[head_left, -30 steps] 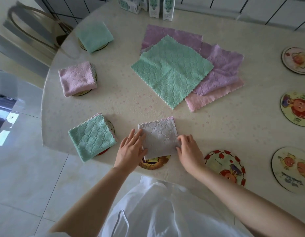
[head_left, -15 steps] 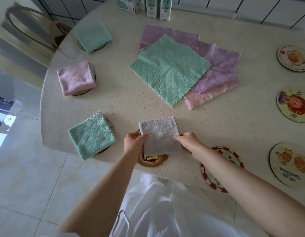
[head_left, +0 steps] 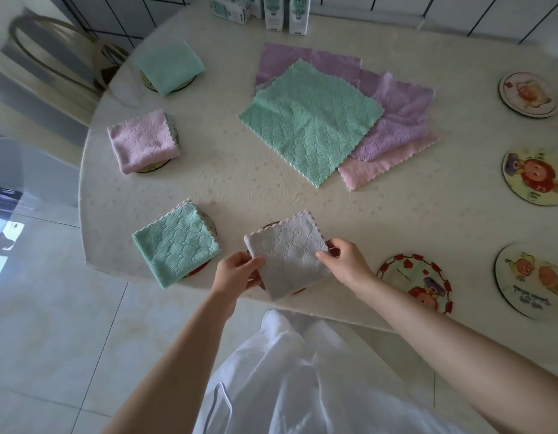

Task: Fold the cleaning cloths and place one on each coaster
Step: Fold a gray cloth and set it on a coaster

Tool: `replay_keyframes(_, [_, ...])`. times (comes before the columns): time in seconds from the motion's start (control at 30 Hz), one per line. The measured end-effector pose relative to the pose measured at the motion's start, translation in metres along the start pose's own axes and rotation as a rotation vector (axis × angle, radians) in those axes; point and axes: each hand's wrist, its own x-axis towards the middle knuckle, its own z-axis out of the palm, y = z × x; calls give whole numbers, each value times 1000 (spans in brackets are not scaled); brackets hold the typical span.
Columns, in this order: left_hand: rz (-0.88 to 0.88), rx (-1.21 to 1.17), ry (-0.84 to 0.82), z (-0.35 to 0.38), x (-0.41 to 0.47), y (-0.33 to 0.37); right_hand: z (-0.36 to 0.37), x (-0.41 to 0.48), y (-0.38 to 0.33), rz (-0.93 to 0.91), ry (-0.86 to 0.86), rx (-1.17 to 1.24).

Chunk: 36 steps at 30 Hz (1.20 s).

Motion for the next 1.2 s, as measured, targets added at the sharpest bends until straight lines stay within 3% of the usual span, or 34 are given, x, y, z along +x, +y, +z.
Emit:
replay_keyframes(0.4, [35, -30, 113, -7, 0, -23, 31, 9, -10, -109, 129, -208])
replay_keyframes(0.63, [-23, 165, 193, -10, 16, -28, 27, 19, -8, -22, 140, -279])
replay_keyframes(0.83, [210, 603, 298, -18, 15, -13, 17, 16, -3, 8, 121, -312])
replay_keyframes(1.03, [449, 735, 318, -10, 22, 25, -16, 23, -1, -40, 129, -377])
replay_keyframes(1.2, [567, 879, 239, 31, 37, 58, -52, 52, -9, -117, 139, -497])
